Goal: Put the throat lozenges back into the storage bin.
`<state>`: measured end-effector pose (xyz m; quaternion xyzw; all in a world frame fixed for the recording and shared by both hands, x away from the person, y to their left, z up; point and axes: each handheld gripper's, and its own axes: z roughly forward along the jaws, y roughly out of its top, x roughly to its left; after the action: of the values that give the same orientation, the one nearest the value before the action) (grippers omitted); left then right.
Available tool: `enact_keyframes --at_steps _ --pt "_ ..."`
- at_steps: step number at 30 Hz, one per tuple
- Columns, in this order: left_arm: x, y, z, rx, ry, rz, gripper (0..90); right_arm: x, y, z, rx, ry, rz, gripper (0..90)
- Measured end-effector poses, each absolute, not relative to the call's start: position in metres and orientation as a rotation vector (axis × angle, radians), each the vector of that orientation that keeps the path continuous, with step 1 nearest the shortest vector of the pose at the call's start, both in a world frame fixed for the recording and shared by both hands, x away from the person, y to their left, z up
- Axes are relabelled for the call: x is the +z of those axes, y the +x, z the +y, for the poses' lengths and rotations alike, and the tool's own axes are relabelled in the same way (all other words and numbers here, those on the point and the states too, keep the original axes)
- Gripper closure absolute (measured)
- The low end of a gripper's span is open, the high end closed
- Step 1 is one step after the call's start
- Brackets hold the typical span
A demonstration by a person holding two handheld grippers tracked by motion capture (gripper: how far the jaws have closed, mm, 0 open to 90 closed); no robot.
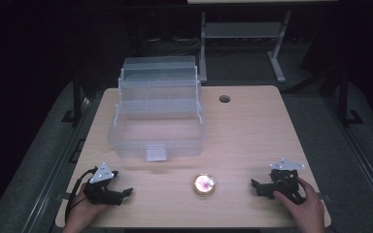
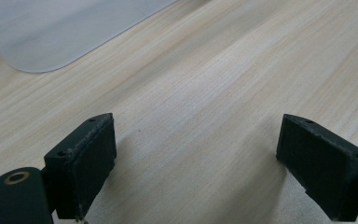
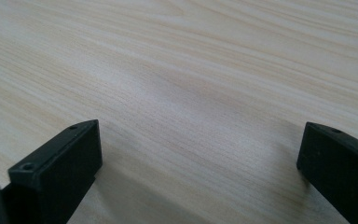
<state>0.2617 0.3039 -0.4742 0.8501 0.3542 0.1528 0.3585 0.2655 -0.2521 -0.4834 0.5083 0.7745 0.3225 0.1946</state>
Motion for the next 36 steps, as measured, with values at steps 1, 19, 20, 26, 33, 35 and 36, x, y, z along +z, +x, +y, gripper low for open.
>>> enact_keyframes --at_steps 1,19,20,26,33,35,36 --pt "-0.474 0.262 0.304 0.394 2.193 0.914 11.0 -0.483 0.266 -0.252 0.904 1.425 2.172 0.0" --pt "-0.462 0.263 0.297 0.320 2.220 0.906 12.5 -0.483 0.265 -0.252 0.904 1.425 2.171 0.0" --pt "-0.461 0.262 0.295 0.317 2.223 0.898 12.6 -0.483 0.265 -0.252 0.904 1.425 2.171 0.0" --pt "-0.457 0.261 0.287 0.299 2.232 0.864 12.8 -0.483 0.266 -0.252 0.904 1.426 2.171 0.0" --pt "-0.453 0.260 0.278 0.287 2.237 0.832 13.0 -0.483 0.267 -0.252 0.903 1.427 2.172 0.0" --pt "-0.452 0.259 0.276 0.283 2.240 0.825 13.0 -0.483 0.267 -0.252 0.903 1.427 2.172 0.0" --pt "-0.452 0.259 0.274 0.279 2.238 0.820 13.0 -0.483 0.267 -0.252 0.903 1.427 2.172 0.0"
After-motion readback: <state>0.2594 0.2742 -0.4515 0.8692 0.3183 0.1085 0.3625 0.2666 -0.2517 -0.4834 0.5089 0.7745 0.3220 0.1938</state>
